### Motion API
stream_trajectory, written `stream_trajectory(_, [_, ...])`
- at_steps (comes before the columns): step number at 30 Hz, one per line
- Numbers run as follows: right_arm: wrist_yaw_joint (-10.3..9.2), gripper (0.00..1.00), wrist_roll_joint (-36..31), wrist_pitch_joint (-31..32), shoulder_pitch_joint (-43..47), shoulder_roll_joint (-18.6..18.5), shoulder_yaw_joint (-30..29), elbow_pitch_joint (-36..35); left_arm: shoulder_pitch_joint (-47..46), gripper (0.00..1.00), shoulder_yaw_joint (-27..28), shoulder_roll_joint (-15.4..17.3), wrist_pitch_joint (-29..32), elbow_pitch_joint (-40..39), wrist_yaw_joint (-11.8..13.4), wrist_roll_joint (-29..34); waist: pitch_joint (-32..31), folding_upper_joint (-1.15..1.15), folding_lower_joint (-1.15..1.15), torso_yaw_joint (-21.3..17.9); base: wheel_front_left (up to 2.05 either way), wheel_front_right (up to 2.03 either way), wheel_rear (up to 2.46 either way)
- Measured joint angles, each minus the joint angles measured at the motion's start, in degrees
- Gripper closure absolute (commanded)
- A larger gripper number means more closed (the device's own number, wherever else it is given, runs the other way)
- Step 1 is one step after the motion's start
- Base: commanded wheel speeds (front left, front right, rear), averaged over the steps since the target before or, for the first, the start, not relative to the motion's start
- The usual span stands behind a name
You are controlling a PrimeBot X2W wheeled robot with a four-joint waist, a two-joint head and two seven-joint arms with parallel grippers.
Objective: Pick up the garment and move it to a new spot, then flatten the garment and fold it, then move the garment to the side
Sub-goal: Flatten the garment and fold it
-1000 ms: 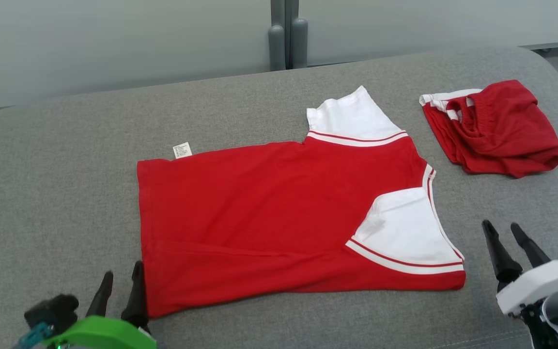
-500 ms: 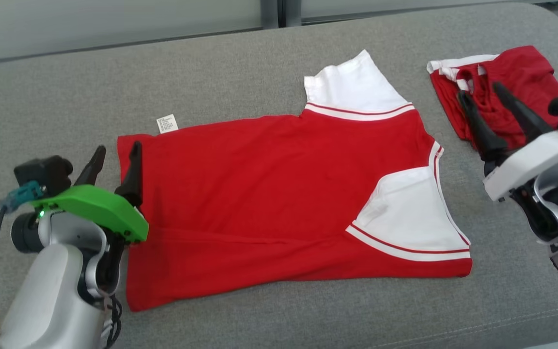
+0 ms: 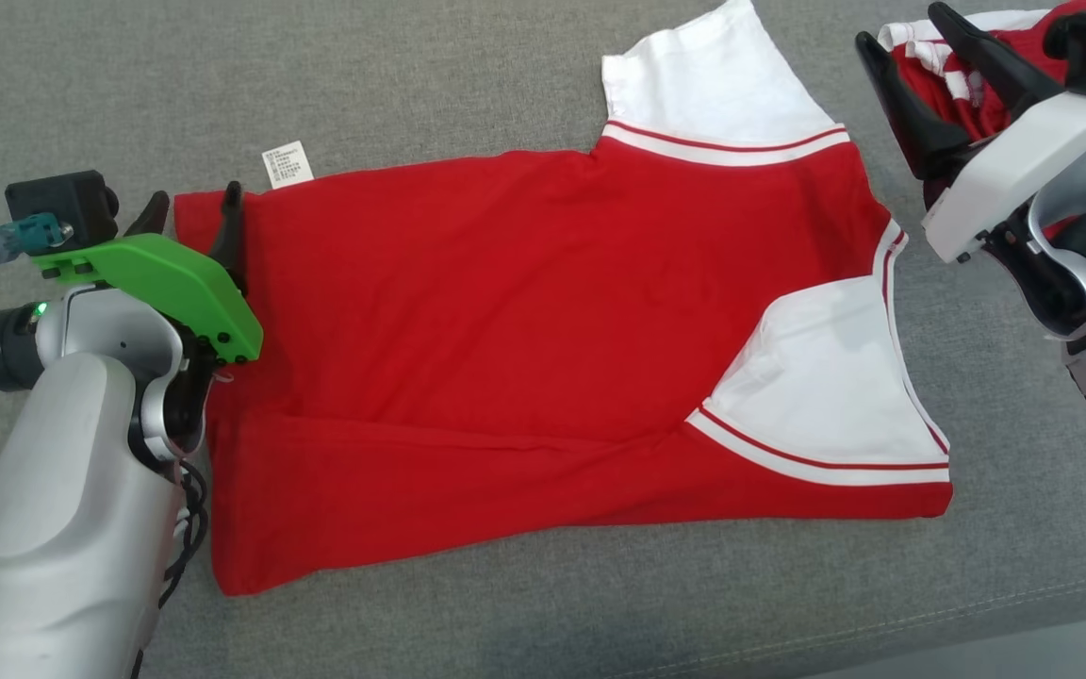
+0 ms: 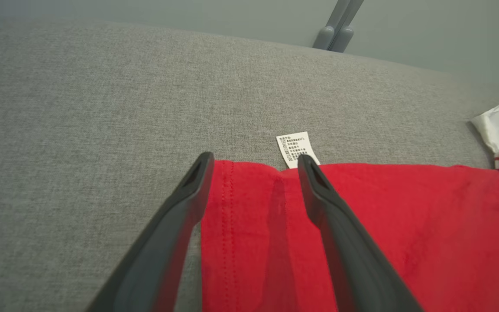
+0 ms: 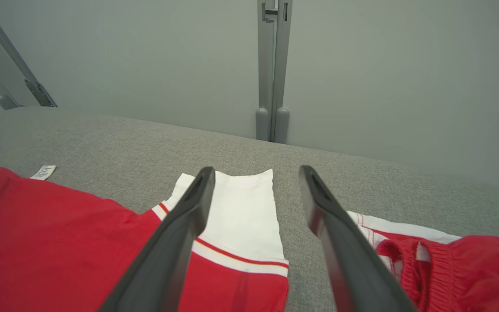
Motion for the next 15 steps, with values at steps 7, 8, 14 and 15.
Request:
stream_trajectory(7, [0.53, 0.00, -0.1, 0.1, -1.3, 1.4, 0.9, 3.1, -2.2, 0.00, 0.8, 0.1, 0.5, 5.4, 0.0, 1.5, 2.5, 0.00, 0.00, 0.1, 0.00, 0.00, 0.00])
stream_trajectory(8, [0.54, 0.00, -0.1, 0.1, -1.5, 1.4, 0.9, 3.4, -2.5, 0.00, 0.8, 0.0, 0.5, 5.9, 0.0, 1.7, 2.6, 0.00, 0.00, 0.1, 0.00, 0.00, 0.00])
stream_trajectory(14, [0.98, 0.00, -0.1, 0.1, -3.8, 1.9, 1.3, 5.0, -4.8, 0.00, 1.1, -0.4, 0.5, 8.7, 0.0, 1.9, 2.9, 0.00, 0.00, -0.1, 0.00, 0.00, 0.00])
stream_trajectory(15, [0.99, 0.00, -0.1, 0.0, -4.0, 2.0, 1.4, 5.3, -5.0, 0.00, 1.1, -0.5, 0.4, 9.0, 0.0, 1.9, 2.9, 0.00, 0.00, -0.1, 0.00, 0.00, 0.00])
